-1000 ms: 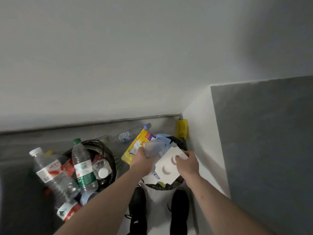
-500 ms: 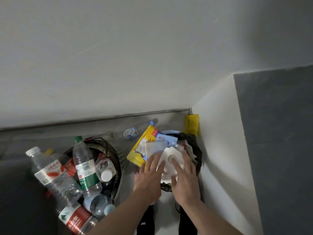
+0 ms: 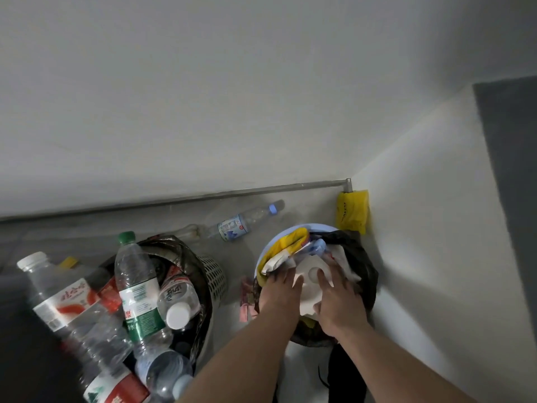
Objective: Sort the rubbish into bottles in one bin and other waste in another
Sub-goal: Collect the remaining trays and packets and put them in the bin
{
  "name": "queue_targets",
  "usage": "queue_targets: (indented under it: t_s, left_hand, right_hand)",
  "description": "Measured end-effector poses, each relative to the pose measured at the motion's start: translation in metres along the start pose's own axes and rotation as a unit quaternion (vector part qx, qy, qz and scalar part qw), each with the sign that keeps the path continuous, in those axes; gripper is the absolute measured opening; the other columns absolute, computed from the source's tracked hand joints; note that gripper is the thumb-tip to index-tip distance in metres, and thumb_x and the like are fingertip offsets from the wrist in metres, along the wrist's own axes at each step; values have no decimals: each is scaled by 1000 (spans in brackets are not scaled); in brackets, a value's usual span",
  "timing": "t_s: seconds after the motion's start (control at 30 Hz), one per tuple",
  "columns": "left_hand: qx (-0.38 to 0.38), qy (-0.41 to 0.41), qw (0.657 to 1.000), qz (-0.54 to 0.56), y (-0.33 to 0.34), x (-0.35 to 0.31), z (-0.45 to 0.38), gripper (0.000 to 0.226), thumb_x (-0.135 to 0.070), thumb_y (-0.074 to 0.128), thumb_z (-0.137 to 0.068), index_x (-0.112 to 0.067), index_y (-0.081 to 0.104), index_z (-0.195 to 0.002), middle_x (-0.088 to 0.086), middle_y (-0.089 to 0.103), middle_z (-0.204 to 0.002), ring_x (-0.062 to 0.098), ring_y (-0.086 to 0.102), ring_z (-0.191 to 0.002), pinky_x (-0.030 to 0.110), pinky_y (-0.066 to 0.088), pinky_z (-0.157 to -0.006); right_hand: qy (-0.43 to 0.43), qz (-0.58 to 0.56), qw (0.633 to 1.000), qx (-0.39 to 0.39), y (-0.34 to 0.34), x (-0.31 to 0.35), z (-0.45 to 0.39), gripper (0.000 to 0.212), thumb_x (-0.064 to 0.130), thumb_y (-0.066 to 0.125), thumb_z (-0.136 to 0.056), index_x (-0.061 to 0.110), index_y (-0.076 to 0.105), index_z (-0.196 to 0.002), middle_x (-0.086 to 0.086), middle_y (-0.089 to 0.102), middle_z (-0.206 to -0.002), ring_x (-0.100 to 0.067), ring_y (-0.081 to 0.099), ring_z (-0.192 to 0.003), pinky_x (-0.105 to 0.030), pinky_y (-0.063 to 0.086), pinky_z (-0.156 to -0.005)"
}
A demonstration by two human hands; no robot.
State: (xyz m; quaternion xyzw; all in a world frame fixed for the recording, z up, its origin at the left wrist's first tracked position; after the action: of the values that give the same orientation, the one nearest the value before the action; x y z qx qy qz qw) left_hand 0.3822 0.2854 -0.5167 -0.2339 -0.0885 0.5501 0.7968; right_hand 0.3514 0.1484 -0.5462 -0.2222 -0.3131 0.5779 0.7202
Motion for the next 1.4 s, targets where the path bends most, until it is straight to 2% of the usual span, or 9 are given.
queue_targets:
  t_s: [0.17,0.37,0.53,0.63,0.77,0.93,1.07,1.27,1.4]
  left_hand:
    - [22,-18,999,25,1,-1,-16,84,-26,56,-99,-15,3,-162,10,-3,-169,30,-4,-156,45,8,-126]
    - [-28,-1,999,18,-15,-9,13,83,-31,55,-99,-8,4,-161,16,-3,-169,37,-1,-155,51,8,-125]
    - [-64,15,996,62,-15,-13,53,87,-20,55,-96,-8,-1,-161,15,-12,-168,35,-9,-155,50,5,-126]
    - [-96,27,986,134,-21,-11,73,87,-14,56,-92,-15,4,-162,6,-14,-169,27,-10,-156,42,4,-126]
    - [-157,24,963,217,-18,4,91,83,-11,54,-89,-26,16,-161,-5,-4,-170,18,-3,-156,37,10,-124]
    - [-175,25,956,235,-2,18,93,79,-12,52,-85,-29,27,-157,-6,5,-169,18,3,-156,38,16,-124]
    - [-183,20,950,251,8,20,93,77,-10,51,-84,-29,31,-156,-7,11,-168,18,9,-155,36,16,-123]
    - [-180,16,946,271,18,3,123,74,-11,54,-85,-24,32,-154,-4,15,-167,18,8,-155,31,7,-126]
    - [-179,-12,934,309,26,-10,167,74,-10,51,-88,-24,29,-157,-4,13,-168,19,9,-155,30,9,-124]
  right_hand:
    - [12,22,999,25,4,-1,-15,78,45,62,-90,33,22,-156,3,-11,-167,-29,18,-151,-44,27,-117]
    - [-2,1,1000,6,-41,12,31,73,45,65,-88,40,27,-151,1,-5,-165,-32,44,-136,-40,48,-101]
    - [10,-72,988,-138,-121,18,50,41,25,56,-91,37,57,-130,7,44,-138,-22,57,-113,-30,43,-74]
    - [63,-206,954,-209,-159,14,21,40,16,54,-89,25,60,-127,-1,52,-126,-28,57,-111,-32,45,-78]
    - [143,-188,963,-132,-170,1,-47,49,12,49,-85,16,57,-133,-17,53,-135,-37,49,-123,-39,40,-103]
    - [221,-173,960,-5,-144,-5,-87,36,17,47,-92,4,64,-122,-21,59,-132,-37,57,-119,-33,39,-84]
    - [268,-220,938,24,-132,-9,-86,42,21,41,-102,-4,56,-132,-22,56,-137,-35,52,-127,-34,43,-96]
    - [111,-317,897,-288,-160,4,-9,46,14,49,-89,6,61,-132,-15,59,-134,-35,56,-118,-39,44,-100]
    - [79,-427,837,-334,-176,20,85,44,4,55,-95,20,60,-136,7,62,-119,-1,59,-84,-9,46,-73]
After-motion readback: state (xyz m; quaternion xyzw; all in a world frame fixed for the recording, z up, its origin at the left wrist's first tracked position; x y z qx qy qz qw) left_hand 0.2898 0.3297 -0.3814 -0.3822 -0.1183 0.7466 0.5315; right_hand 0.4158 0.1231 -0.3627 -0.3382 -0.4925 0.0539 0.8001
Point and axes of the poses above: each hand's wrist, its own z-axis away from the middle knuckle, its own y-axis out of the palm, x = y × z, the point moved 3 cm from there along -z, towards the middle knuckle
